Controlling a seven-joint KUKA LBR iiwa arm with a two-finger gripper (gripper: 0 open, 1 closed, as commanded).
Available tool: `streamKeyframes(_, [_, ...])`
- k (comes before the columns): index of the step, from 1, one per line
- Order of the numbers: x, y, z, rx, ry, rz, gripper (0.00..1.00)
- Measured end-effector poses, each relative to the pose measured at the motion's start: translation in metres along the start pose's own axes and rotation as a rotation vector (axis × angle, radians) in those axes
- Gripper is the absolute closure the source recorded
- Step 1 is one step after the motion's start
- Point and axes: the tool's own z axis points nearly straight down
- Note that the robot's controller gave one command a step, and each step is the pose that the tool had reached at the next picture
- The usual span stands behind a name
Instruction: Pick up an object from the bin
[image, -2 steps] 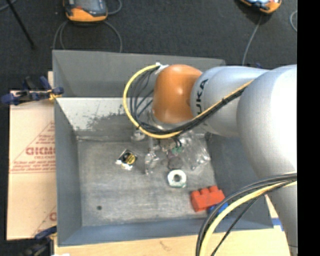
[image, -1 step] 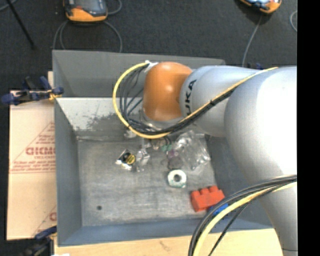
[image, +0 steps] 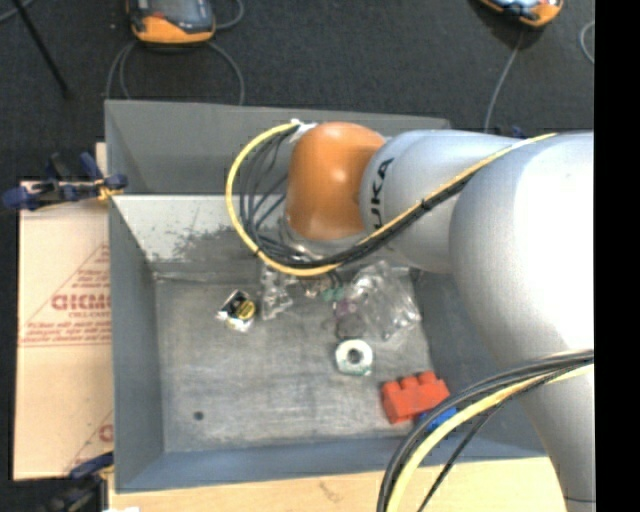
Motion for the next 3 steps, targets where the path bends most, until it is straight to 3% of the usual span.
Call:
streamKeyframes(1, [0.002, 0.001, 0.002, -0.001, 0.006, 0.0, 0.0])
streamKeyframes(2, [-0.007, 0.032, 0.004, 0.006, 0.0, -0.058, 0.0])
streamKeyframes(3, [-0.009, 0.032, 0.002, 0.003, -0.006, -0.055, 1.0])
